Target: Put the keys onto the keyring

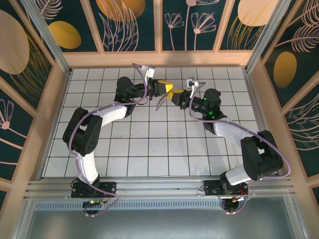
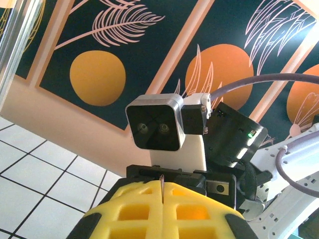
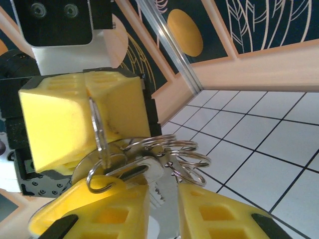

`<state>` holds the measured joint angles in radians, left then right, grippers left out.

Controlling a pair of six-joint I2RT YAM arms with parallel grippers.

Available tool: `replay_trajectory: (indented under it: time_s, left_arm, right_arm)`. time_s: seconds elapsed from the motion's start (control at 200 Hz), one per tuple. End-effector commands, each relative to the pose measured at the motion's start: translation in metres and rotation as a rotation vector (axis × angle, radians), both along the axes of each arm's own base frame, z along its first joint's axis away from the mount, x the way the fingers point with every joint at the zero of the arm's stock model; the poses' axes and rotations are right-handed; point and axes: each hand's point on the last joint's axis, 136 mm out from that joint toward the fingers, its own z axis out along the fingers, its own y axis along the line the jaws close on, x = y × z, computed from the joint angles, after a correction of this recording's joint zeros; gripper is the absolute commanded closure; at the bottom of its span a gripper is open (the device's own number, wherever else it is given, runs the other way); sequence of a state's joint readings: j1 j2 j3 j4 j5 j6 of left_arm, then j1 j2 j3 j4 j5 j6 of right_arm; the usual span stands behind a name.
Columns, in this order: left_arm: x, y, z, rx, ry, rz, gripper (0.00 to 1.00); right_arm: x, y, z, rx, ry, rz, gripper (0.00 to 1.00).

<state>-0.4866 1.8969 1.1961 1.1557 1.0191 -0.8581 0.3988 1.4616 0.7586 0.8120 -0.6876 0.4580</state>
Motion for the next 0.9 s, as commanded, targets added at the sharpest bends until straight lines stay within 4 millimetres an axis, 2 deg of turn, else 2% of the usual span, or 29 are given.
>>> replay_trajectory:
  time_s: [0.0, 0.39, 0.616, 0.661, 0.776, 0.891]
  left_arm:
    - [-0.012, 0.003, 0.023, -0.042, -0.07, -0.007, 1.0]
    - [-0.007, 0.005, 0.025, -0.061, -0.064, 0.039, 1.0]
    - [-0.005, 0.01, 0.029, -0.107, -0.049, 0.072, 1.0]
    - [-0.006, 0.012, 0.031, -0.123, -0.045, 0.078, 1.0]
    - [-0.006, 0.018, 0.037, -0.178, -0.032, 0.102, 1.0]
    - [-0.006, 0.024, 0.042, -0.232, -0.018, 0.129, 1.0]
  right_arm:
    - [-0.001, -0.008, 0.016, 0.015, -0.057, -0.021, 0.78]
    - [-0.002, -0.037, 0.017, 0.009, -0.054, -0.085, 0.78]
    - [0.0, -0.058, 0.034, 0.042, -0.073, -0.143, 0.78]
    - [0.001, -0.059, 0.04, 0.057, -0.076, -0.148, 0.75]
    - [0.003, -0.059, 0.055, 0.111, -0.085, -0.147, 0.6]
    - [0.006, -0.058, 0.068, 0.174, -0.082, -0.134, 0.56]
